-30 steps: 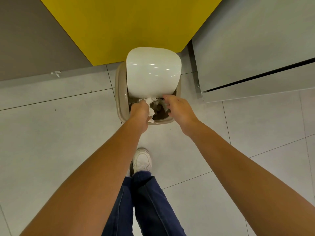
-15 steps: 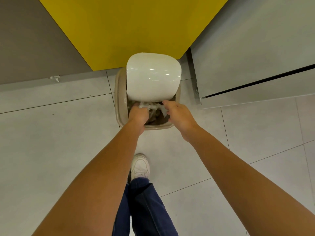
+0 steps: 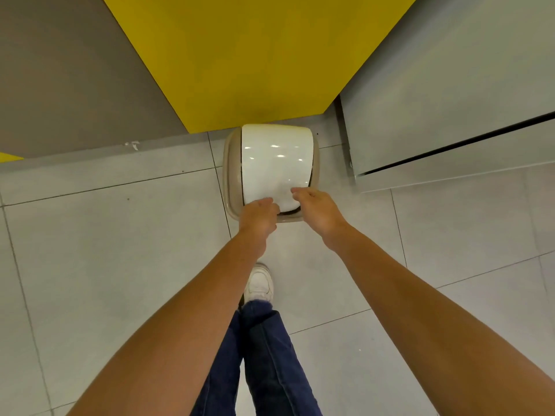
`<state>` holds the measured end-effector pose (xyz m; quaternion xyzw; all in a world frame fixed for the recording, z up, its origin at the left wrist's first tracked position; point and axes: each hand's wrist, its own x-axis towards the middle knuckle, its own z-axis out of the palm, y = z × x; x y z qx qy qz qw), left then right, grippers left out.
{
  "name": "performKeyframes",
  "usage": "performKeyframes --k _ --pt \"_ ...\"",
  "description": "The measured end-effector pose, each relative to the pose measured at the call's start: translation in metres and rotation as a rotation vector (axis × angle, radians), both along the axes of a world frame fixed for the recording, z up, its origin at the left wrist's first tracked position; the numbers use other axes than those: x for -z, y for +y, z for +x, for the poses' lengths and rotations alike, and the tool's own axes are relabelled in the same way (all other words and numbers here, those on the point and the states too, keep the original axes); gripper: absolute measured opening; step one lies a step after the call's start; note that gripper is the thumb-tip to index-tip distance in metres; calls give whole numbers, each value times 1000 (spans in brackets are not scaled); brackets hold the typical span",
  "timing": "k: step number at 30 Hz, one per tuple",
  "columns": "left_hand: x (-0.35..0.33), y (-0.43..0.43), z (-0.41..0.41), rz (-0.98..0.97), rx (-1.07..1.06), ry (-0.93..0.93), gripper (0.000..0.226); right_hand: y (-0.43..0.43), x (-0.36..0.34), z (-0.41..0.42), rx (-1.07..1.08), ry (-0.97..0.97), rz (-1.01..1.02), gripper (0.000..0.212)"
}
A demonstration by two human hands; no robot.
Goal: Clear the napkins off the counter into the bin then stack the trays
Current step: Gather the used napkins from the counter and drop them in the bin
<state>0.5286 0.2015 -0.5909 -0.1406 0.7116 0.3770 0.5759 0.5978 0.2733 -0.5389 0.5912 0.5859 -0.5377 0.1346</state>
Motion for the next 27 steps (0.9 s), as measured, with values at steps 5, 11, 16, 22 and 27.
performKeyframes --k 5,11,16,22,27 --pt "-60 -12 -16 37 33 139 31 -3 -48 -6 -39 33 23 35" --pt "-147 -22 -37 95 77 220 30 -7 -124 -18 -155 58 76 37" --pt "-225 -28 -54 154 213 375 30 2 -196 -32 -338 98 211 35" --pt "-324 -31 -87 281 312 562 33 32 -297 -68 -463 196 415 32" --pt "-404 -32 -120 339 375 741 35 37 -376 -96 -462 274 562 29"
